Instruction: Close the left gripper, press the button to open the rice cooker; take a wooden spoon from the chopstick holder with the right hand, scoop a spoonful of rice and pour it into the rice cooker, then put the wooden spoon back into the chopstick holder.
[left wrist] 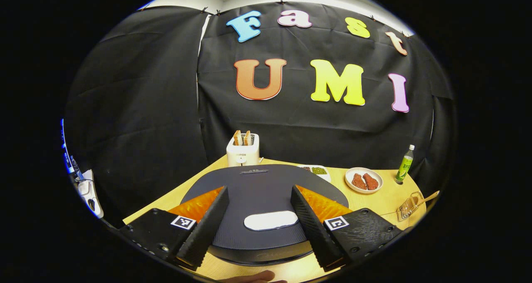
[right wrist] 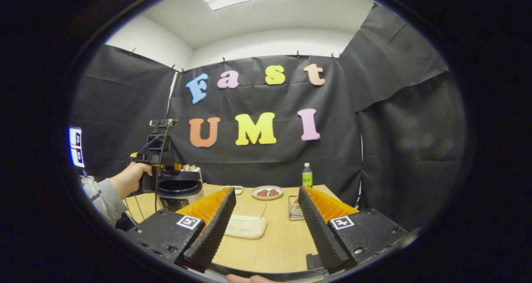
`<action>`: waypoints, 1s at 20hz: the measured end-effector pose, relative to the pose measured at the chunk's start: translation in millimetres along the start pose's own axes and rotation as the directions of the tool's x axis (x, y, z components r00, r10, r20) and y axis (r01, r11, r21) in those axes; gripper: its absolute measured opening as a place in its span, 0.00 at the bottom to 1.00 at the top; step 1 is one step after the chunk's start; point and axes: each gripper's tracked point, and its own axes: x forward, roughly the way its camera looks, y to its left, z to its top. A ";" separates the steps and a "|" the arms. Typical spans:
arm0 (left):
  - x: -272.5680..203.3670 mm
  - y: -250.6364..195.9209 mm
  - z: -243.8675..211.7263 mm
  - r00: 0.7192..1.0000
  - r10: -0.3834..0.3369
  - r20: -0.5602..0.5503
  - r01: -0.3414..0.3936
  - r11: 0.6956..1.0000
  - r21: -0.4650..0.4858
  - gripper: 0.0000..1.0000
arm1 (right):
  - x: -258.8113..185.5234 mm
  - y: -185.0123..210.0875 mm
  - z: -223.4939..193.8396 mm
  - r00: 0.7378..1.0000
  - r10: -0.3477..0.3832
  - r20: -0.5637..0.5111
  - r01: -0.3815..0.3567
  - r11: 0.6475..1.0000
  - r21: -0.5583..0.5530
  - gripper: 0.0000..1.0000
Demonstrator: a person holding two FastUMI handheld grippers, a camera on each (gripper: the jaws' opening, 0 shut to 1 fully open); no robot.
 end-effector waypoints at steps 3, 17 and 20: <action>-0.2 -1.2 -22.5 0.999 -0.008 -0.032 0.008 1.000 0.009 0.97 | -4.5 -7.0 4.1 1.000 -0.010 0.002 0.010 1.000 0.010 0.97; -1.6 -0.1 -39.6 0.993 0.035 0.110 -0.037 0.999 0.022 0.98 | -7.3 -9.5 7.9 1.000 -0.013 -0.005 0.014 0.999 0.040 0.97; 0.8 -0.6 -47.9 0.994 0.034 0.108 -0.036 0.999 0.017 0.98 | -4.9 -10.8 6.6 1.000 -0.020 -0.012 0.021 0.999 0.044 0.98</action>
